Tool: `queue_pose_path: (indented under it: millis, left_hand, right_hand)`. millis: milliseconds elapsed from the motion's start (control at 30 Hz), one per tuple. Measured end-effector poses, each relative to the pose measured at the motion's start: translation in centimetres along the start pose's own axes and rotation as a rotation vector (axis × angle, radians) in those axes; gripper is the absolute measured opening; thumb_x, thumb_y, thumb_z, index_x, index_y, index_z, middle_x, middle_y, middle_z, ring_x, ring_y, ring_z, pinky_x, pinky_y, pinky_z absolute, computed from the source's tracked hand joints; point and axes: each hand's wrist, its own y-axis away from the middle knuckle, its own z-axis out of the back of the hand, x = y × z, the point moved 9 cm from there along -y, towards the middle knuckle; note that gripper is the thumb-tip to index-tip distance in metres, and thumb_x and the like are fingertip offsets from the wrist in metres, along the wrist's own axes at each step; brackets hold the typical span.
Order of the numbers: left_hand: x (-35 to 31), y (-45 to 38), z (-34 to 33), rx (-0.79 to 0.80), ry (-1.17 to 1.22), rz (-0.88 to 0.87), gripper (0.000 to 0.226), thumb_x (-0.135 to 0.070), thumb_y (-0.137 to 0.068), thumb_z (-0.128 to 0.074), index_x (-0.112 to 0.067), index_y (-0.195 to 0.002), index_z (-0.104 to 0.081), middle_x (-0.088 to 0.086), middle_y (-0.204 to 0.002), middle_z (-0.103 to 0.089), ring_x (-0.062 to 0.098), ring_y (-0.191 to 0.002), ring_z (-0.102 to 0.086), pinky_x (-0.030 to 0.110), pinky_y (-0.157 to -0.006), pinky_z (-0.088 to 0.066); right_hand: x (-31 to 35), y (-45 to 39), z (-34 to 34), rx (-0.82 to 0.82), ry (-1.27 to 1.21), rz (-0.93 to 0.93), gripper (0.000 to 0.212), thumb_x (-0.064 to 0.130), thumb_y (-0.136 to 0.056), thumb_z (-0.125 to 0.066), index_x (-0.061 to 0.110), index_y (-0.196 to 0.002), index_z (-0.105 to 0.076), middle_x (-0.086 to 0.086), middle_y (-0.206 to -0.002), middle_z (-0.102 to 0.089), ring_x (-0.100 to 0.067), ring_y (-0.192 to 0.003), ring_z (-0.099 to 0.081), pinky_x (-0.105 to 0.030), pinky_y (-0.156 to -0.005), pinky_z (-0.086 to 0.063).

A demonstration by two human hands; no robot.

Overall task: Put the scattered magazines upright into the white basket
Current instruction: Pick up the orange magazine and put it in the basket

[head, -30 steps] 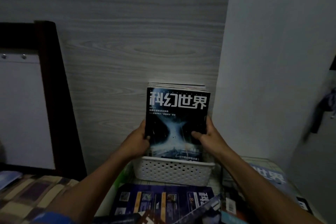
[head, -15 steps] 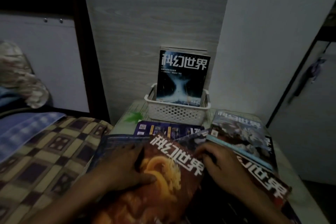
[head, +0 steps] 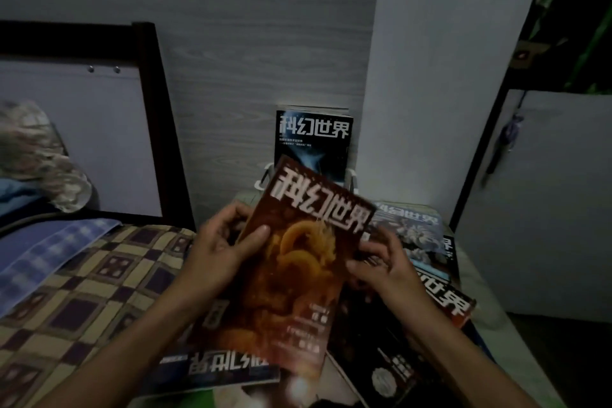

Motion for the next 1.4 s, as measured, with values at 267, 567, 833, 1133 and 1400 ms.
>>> queue_pose_path:
  millis: [267,567,833,1133,1400]
  left_hand:
    - [-0.4,-1.0,1.5,-0.178,0.033,-0.015,0.024,-0.045,-0.079,-0.066,-0.037,-0.101,-0.073,-0.006,-0.101,-0.077,0.013,-0.093,-0.073,0.026,-0.07,-0.059]
    - [0.9,-2.8,2.3,-0.253,-0.269,-0.062,0.047,-0.015,-0.087,-0.069,-0.055,-0.109,-0.058,-0.011,-0.117,-0.067,-0.004,-0.1,-0.062,0.021,-0.079,-0.055]
    - [-6.2,-17.8,4.1,-0.386,-0.223,-0.198,0.024,-0.012,-0.083,-0.073,-0.032,-0.084,-0.061,-0.006,-0.088,-0.067,0.015,-0.087,-0.069,0.043,-0.081,-0.059]
    - [5.3,-27.4,2.7,-0.369,-0.271,0.004,0.022,-0.002,-0.082,-0.069,-0.019,-0.076,-0.057,0.001,-0.08,-0.064,0.02,-0.076,-0.061,0.047,-0.078,-0.056]
    - [11.7,-28.0,2.1,-0.346,-0.333,0.089,0.018,0.0,-0.08,-0.072,-0.012,-0.078,-0.059,0.002,-0.077,-0.063,0.022,-0.076,-0.062,0.034,-0.07,-0.054]
  right_hand:
    - [5.4,0.0,0.2,-0.042,0.169,0.16,0.017,0.026,-0.094,-0.061,0.041,-0.096,-0.069,0.001,-0.079,-0.075,-0.01,-0.053,-0.061,-0.025,-0.047,-0.05]
    - [5.4,-3.6,1.7,-0.241,0.202,0.231,0.006,0.02,-0.095,-0.06,0.024,-0.091,-0.061,-0.003,-0.084,-0.073,-0.016,-0.049,-0.064,-0.029,-0.049,-0.051]
    - [18.9,-16.5,1.6,-0.343,0.336,0.499,0.005,0.022,-0.089,-0.065,0.026,-0.087,-0.065,0.0,-0.091,-0.072,-0.023,-0.076,-0.071,-0.046,-0.066,-0.06]
    - [9.4,-29.0,2.8,-0.372,0.348,0.242,0.005,0.021,-0.09,-0.065,0.019,-0.094,-0.062,-0.007,-0.101,-0.07,-0.027,-0.082,-0.07,-0.041,-0.066,-0.061]
    - [3.5,-30.9,3.4,-0.413,0.479,0.173,0.008,0.026,-0.087,-0.068,0.025,-0.086,-0.06,-0.001,-0.093,-0.069,-0.024,-0.081,-0.069,-0.049,-0.076,-0.06]
